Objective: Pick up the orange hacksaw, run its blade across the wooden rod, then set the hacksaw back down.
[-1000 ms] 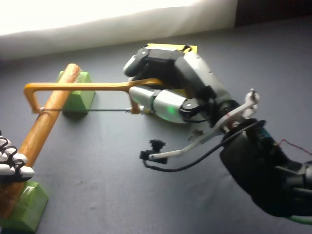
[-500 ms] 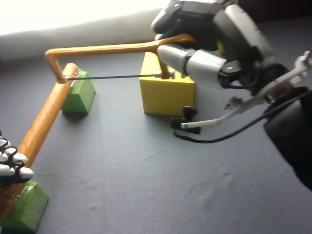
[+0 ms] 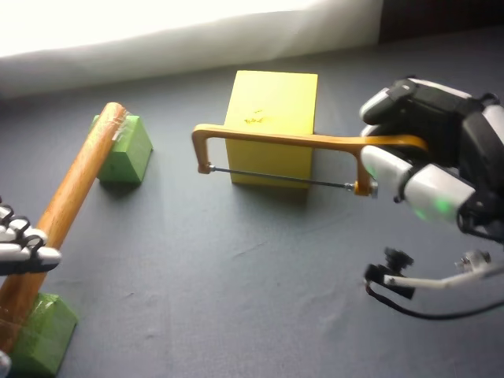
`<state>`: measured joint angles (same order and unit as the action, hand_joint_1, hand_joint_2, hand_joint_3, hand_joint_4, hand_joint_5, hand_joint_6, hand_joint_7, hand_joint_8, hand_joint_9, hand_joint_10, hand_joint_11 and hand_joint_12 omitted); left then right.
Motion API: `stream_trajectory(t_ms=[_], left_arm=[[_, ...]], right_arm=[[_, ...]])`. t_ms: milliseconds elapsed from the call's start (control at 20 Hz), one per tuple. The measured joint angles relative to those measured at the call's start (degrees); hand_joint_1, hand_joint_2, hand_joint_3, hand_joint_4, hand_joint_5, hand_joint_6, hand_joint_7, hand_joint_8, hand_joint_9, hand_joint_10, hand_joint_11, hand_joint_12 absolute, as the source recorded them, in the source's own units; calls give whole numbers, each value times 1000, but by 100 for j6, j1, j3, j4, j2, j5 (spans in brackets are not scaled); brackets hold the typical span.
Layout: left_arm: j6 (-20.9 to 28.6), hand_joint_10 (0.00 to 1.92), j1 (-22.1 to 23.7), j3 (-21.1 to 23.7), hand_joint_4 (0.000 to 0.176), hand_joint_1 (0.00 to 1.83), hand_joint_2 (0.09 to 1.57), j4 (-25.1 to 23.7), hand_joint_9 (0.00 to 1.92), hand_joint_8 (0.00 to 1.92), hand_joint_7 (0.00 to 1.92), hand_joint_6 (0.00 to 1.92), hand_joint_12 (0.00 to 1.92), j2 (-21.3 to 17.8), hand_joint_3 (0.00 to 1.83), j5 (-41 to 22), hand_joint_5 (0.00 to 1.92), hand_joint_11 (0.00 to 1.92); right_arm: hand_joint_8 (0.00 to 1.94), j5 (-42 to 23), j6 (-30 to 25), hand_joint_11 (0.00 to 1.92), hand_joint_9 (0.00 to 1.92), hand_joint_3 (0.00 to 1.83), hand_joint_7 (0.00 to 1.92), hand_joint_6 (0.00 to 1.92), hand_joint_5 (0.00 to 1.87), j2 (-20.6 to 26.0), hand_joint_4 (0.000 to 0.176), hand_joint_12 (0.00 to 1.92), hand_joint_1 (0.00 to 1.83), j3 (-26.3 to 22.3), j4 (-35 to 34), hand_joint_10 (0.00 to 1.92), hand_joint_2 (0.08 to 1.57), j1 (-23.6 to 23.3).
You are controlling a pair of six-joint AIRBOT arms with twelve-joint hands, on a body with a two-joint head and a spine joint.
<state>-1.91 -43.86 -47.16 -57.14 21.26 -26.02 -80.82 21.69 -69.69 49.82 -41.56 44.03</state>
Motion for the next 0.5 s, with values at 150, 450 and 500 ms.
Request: stream_trajectory(t_ms=[150, 450, 500], left_arm=[[-131, 3, 197, -44, 0, 0, 1140, 306, 101, 1, 93, 0, 268, 140, 2, -170, 92, 0], [-155, 2, 627, -105, 0, 0, 1141, 411, 56, 6, 51, 2, 198, 474, 0, -461, 52, 0], [-155, 6, 723, -151, 0, 0, 1143, 385, 80, 5, 75, 4, 214, 549, 0, -501, 68, 0]], right_arm=[[1076, -153, -177, 899, 947, 0, 898, 1147, 735, -260, 0, 1214, 1367, 35, 42, 1276, 1157, 299], [1073, -11, -197, 910, 962, 1, 900, 1076, 796, -586, 0, 1202, 1370, 35, 81, 1257, 1145, 564], [1079, -17, -190, 912, 962, 1, 896, 1070, 797, -616, 0, 1204, 1370, 37, 83, 1261, 1145, 645]])
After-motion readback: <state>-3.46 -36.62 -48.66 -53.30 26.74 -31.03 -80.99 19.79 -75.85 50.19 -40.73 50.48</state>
